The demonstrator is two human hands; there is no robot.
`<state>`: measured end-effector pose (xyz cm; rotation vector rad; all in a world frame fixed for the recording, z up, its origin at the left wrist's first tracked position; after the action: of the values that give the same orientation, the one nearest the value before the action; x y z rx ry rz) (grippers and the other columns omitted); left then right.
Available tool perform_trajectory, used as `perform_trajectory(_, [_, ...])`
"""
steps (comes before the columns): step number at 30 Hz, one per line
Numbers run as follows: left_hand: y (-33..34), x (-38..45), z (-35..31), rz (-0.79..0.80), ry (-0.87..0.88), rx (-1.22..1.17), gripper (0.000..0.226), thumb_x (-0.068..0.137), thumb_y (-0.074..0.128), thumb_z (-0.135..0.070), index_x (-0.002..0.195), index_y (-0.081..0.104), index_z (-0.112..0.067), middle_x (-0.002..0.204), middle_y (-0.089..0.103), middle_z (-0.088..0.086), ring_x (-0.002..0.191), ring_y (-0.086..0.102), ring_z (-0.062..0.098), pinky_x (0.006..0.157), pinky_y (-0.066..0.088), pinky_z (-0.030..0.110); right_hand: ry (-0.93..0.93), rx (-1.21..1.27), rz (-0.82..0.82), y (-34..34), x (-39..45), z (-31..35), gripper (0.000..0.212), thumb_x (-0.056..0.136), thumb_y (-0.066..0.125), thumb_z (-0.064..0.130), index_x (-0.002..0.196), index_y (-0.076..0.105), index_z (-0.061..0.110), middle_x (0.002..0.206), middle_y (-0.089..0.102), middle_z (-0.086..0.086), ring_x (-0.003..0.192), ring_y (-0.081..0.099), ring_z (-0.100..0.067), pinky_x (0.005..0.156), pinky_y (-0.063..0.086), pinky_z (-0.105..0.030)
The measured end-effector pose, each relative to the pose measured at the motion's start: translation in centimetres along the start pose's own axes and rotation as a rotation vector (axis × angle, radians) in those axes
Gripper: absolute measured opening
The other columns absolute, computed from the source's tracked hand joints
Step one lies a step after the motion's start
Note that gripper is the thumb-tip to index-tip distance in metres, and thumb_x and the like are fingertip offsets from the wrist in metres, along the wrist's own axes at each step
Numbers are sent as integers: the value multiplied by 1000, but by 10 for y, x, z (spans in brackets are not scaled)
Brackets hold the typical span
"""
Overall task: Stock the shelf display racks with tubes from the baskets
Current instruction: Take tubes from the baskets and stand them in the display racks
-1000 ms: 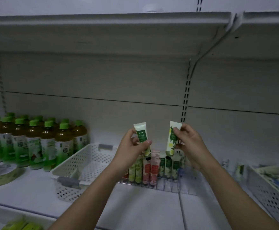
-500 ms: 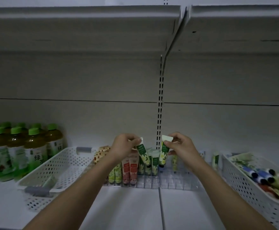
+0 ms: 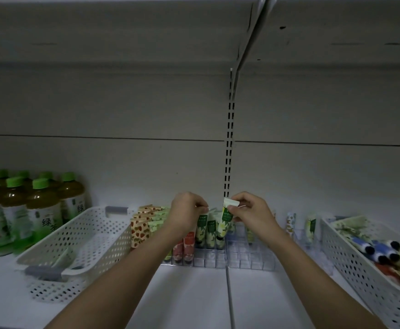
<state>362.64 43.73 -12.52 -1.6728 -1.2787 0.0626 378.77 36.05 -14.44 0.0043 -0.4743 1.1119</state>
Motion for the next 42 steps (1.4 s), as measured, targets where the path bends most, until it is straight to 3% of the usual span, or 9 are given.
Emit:
perform_trajectory(10, [5,4,4,-5,-2,6,11,87,71,-15,95,78,-12,96,76,2,83,66,10,84,51,22,30,24,-2,6,4,-12,11,87,69,4,87,68,15,89,68,-5,64,66,-2,67,58,-23])
perform_trajectory(25, [15,-4,19,-42,-29,58,10,87,70,-13,94,78,-11,96,76,2,76,64,7,81,50,17,58,40,9,13,1,-8,11,88,68,2,97,68,8,97,68,-9,82,67,-16,74,59,-25])
perform_trajectory(28, [23,-6,15,-3,-26,149,14,89,66,-13,92,79,-15,92,76,-1,84,65,12,89,54,30,63,18,12,15,1,-8,11,88,67,1,98,68,7,97,67,-10,82,66,-17,77,60,-29])
perform_trajectory(31, [23,-5,14,29,-56,208,18,90,61,-15,94,79,-17,92,75,-1,88,64,17,86,56,36,68,-54,22,17,1,-8,9,90,66,4,96,69,9,94,66,-5,79,67,-18,81,60,-36])
perform_trajectory(35, [18,-3,13,65,-50,230,22,90,56,-17,93,78,-18,87,74,1,85,60,21,82,55,37,68,-127,36,21,3,-7,7,92,64,5,95,69,7,94,65,-5,76,67,-17,70,59,-25])
perform_trajectory(42, [-23,-11,21,-65,-16,160,25,92,54,-26,107,73,-26,111,70,-5,106,59,16,89,51,38,28,-321,56,39,10,-11,8,87,69,5,90,70,12,91,68,-10,88,67,-30,82,57,-43])
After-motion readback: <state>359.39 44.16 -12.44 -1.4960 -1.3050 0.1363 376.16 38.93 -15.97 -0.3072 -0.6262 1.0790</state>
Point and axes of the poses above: each hand's wrist, its own x-axis towards the middle knuckle, its own y-axis out of the palm, z = x × y, the point moved 9 cm from there along x, towards the middle knuckle
